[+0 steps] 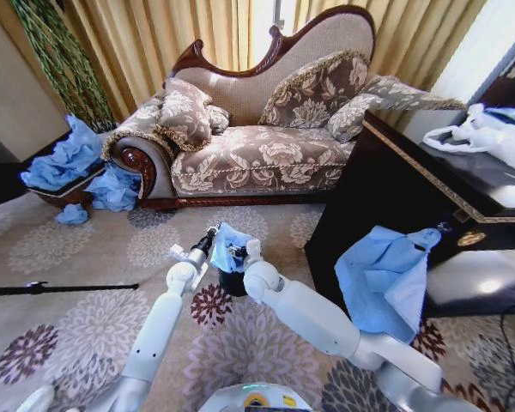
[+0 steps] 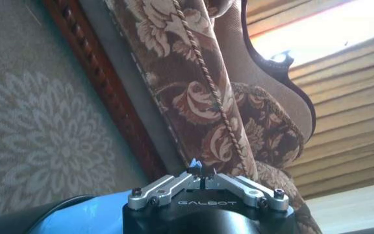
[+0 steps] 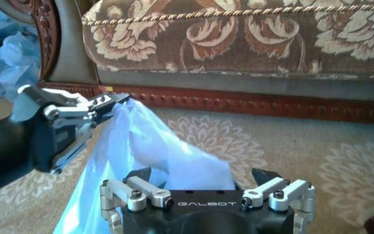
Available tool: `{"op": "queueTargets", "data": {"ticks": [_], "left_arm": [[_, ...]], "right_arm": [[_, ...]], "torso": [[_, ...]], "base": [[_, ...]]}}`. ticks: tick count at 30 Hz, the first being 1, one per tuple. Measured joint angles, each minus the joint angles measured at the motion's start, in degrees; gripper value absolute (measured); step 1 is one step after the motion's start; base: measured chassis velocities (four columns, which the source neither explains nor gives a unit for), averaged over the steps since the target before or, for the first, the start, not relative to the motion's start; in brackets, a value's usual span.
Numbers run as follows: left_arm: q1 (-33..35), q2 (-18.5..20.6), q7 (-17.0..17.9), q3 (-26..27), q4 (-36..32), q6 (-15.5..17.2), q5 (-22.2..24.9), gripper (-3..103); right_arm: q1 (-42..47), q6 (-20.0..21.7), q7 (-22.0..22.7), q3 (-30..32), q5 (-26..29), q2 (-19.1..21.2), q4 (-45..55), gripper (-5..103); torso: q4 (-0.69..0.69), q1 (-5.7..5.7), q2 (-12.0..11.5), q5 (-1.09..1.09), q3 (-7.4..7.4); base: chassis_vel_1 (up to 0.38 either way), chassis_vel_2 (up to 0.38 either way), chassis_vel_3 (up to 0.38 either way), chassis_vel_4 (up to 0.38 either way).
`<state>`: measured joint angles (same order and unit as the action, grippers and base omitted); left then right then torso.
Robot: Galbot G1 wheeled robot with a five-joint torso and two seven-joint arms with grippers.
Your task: Place a garbage bag over the trash bin.
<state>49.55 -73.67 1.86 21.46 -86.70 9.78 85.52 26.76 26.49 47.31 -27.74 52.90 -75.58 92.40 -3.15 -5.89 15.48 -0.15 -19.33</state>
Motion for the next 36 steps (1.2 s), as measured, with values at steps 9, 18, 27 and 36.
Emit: {"op": "queueTargets", "data": {"ticks": [9,18,27,36], "left_arm": [[-0.3,0.0,-0.4,-0.4,0.2,0.1,0.0,0],[-0.3,-0.1,-0.4,-0.5,0.0,0.1,0.0,0],[0.0,-0.3,-0.4,-0.3,-0.6,0.1,-0.1,0],[0.2,-0.4,-0.4,-0.2,-1.3,0.1,-0.1,0]], "right_arm": [[-0.5,-0.2,-1.6,1.0,-0.8,-0.5,-1.5,100],[-0.2,-0.2,-1.6,1.0,0.0,-1.6,-2.2,85],[0.2,-0.2,-1.5,1.6,0.6,-1.6,-3.3,73],[0.5,-0.2,-1.9,1.9,0.5,-1.2,-3.7,57]], "torso": [[0.00,0.00,0.0,0.00,0.00],[0.00,0.00,0.0,0.00,0.00],[0.00,0.00,0.0,0.00,0.00],[0.00,0.00,0.0,0.00,0.00]], "base": [[0.000,0.000,0.000,0.000],[0.000,0.000,0.000,0.000],[0.000,0.000,0.000,0.000],[0.000,0.000,0.000,0.000]]}}
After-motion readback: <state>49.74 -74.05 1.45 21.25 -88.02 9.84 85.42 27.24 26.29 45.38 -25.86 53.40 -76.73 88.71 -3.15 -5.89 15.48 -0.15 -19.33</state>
